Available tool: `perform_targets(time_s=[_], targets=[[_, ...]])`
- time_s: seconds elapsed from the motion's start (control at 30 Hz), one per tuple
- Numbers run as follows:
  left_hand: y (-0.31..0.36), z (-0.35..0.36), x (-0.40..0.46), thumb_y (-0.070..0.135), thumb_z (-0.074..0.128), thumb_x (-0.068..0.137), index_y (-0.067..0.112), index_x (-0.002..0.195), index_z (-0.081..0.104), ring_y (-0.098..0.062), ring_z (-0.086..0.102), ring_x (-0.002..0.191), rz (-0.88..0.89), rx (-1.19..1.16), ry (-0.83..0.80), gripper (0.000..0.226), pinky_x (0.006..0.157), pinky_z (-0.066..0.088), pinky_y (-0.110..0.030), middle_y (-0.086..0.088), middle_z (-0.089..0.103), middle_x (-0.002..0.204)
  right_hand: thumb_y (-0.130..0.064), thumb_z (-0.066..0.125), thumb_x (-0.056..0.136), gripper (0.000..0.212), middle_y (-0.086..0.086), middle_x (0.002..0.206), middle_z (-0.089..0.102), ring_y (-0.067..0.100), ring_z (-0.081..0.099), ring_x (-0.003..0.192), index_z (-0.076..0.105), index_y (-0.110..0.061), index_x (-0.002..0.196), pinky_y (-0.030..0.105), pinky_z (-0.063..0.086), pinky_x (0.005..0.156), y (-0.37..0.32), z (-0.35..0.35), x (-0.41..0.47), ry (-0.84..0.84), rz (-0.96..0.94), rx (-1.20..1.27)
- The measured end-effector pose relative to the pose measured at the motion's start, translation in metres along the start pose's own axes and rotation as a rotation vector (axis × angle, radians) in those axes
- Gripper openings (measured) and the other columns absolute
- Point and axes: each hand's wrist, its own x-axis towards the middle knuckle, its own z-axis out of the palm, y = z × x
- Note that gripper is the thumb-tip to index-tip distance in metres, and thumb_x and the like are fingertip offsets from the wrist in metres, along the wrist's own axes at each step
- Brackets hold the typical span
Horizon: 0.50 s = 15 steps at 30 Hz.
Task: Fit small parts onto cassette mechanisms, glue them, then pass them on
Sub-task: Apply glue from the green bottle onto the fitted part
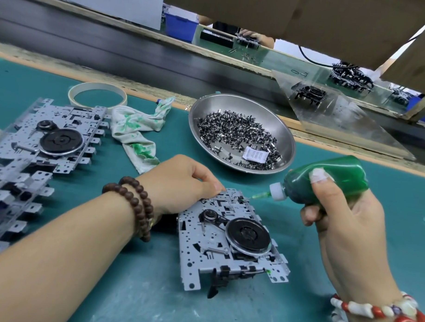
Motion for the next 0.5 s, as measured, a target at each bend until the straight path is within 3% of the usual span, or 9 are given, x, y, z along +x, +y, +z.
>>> perform_targets(time_s=[0.2, 0.5], targets=[[0.0002, 0.0000, -0.0004, 0.018, 0.065, 0.085, 0.017, 0.075, 0.074, -0.016, 0.067, 0.081, -0.011, -0.006, -0.002, 0.013, 0.087, 0.052, -0.033, 0.001, 0.073, 0.081, -0.030, 0.058, 0.080, 0.015, 0.025, 0.084, 0.065, 0.019, 0.049, 0.053, 0.059, -0.015, 0.082, 0.018, 0.039, 0.048, 0.0003, -0.0002, -0.0003, -0.016, 0.008, -0.015], [0.0012, -0.0001, -0.0009, 0.019, 0.065, 0.085, 0.018, 0.072, 0.073, -0.013, 0.067, 0.083, -0.014, 0.008, -0.001, 0.016, 0.089, 0.052, -0.033, 0.004, 0.074, 0.085, -0.029, 0.058, 0.080, 0.017, 0.026, 0.085, 0.064, 0.022, 0.049, 0.054, 0.058, -0.013, 0.084, 0.018, 0.039, 0.047, 0.0010, -0.0012, -0.0001, -0.018, 0.000, -0.018]])
